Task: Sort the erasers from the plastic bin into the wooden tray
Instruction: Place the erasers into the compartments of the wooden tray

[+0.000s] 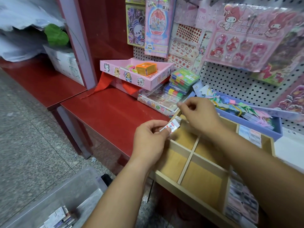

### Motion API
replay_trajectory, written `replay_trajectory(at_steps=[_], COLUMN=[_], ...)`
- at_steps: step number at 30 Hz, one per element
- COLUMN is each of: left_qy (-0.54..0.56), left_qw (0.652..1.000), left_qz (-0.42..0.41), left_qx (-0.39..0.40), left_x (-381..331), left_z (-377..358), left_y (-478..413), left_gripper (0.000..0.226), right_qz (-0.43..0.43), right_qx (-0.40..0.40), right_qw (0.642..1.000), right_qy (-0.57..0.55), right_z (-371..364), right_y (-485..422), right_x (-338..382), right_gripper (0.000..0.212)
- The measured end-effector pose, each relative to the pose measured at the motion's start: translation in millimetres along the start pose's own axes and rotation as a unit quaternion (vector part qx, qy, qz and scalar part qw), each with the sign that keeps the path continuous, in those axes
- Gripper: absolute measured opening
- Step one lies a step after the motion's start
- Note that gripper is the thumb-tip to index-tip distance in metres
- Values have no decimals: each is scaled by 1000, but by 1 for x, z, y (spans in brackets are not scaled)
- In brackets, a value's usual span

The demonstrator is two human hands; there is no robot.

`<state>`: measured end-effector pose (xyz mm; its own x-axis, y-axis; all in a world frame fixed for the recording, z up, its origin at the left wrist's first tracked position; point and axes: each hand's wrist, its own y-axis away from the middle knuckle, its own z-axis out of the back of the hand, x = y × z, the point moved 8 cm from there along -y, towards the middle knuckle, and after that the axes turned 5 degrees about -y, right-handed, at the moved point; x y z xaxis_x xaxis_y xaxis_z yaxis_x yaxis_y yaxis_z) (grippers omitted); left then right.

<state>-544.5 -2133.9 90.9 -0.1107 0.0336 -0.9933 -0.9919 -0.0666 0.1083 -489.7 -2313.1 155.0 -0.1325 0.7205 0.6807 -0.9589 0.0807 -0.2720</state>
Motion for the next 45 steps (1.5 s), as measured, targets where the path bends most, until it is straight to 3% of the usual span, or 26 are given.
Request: replay_trajectory(at_steps=[2,4,6,9,13,17,20,32,39,42,45], left_qy=[4,11,-1,-56,-315,-432,-443,-454,-475,-445,-393], left_qw=[1000,1000,1000,996,937,897,893,885,876,894,913], left_qz=[-3,-8,-16,-57,-130,-90,-83,-101,-72,-53,-63], left_qx=[-2,-3,-4,-30,-73,-11,10,-23,-40,-34,-93], left_x=[0,-1,-2,-6,-16,-5,-3,3,8,4,-12], left_z=[0,1,1,5,15,8,2,4,3,7,38], left_y=[0,0,1,3,10,14,17,13,7,9,24], left_gripper=[12,10,8,14,23,28,23,24,33,32,34], right_qz=[-22,-32,-47,-73,-93,-59,-56,-18,35,78,138], right_qx=[81,127,131,82,-46,-55,-49,-53,-21,29,89], right_qw=[994,985,976,974,993,993,988,962,981,987,981], right_qy=[-71,-116,-169,-196,-61,83,136,268,191,134,105], right_z=[-11,-20,-21,-9,31,35,24,14,27,21,6], right_y=[21,36,43,40,16,-8,-22,-27,14,47,82], right_x=[10,12,8,-4,-35,-49,-57,-52,-8,29,70], right_gripper=[43,26,7,13,18,15,19,18,21,20,19])
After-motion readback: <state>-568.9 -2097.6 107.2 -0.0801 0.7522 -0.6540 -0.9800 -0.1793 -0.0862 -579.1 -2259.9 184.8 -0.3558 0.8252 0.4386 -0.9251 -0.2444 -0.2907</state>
